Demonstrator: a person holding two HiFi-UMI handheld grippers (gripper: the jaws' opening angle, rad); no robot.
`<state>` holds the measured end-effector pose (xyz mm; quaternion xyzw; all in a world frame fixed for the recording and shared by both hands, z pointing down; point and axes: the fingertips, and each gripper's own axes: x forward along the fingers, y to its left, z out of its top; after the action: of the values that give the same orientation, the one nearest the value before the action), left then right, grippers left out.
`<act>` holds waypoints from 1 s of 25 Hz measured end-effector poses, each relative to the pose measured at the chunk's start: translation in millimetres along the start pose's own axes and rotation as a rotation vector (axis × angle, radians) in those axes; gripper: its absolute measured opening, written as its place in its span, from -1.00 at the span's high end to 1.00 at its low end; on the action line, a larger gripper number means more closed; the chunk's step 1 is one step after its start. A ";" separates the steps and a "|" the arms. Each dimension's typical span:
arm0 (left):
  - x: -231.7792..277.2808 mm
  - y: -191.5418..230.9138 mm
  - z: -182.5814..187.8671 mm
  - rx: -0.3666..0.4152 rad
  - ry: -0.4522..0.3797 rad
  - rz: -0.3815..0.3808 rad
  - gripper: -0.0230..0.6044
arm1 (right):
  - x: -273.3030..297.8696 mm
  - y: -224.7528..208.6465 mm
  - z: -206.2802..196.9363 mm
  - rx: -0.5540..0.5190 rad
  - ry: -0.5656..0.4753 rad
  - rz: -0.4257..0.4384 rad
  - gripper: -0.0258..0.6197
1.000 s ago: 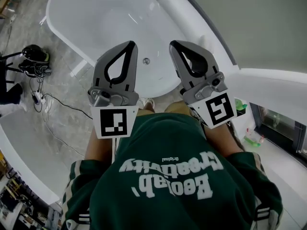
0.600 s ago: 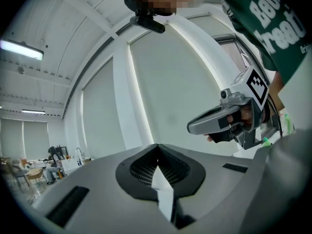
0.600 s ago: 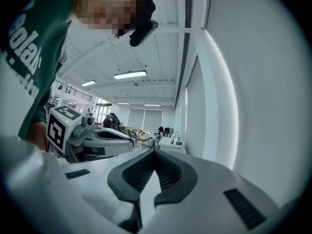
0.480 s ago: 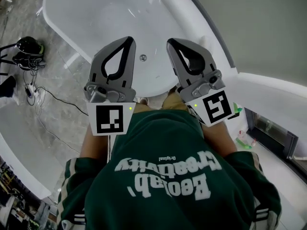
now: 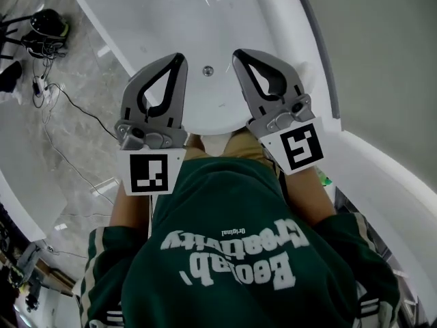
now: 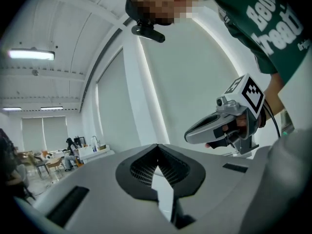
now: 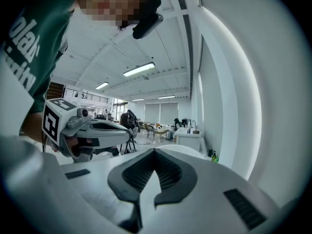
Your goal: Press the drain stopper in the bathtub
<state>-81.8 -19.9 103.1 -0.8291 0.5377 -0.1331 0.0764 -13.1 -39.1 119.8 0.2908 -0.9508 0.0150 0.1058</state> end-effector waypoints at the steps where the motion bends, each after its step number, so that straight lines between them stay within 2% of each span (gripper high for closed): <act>1: 11.0 0.1 -2.4 0.000 0.019 0.019 0.91 | 5.5 -8.6 -3.3 0.012 0.007 0.019 0.89; 5: 44.7 -16.3 -17.7 -0.059 0.068 0.085 0.91 | 14.7 -29.9 -34.2 0.075 0.038 0.121 0.89; 10: 79.0 -43.9 -68.6 -0.018 0.144 0.112 0.91 | 19.2 -37.9 -107.1 0.119 0.089 0.204 0.89; 14: 94.5 -55.5 -130.0 -0.038 0.213 0.073 0.91 | 35.9 -40.4 -168.0 0.154 0.161 0.183 0.89; 19: 100.4 -79.3 -214.0 -0.109 0.325 0.020 0.91 | 52.8 -42.3 -238.9 0.089 0.259 0.142 0.89; 22: 101.8 -90.4 -251.2 -0.163 0.347 -0.002 0.91 | 60.1 -37.4 -285.8 0.104 0.332 0.134 0.89; 25: 101.1 -97.9 -291.7 -0.204 0.363 -0.006 0.91 | 72.0 -20.3 -333.1 0.111 0.382 0.166 0.89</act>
<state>-45.8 -67.2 421.5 -0.7964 0.5510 -0.2253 -0.1067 4.1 -65.6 459.7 0.2085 -0.9319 0.1308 0.2664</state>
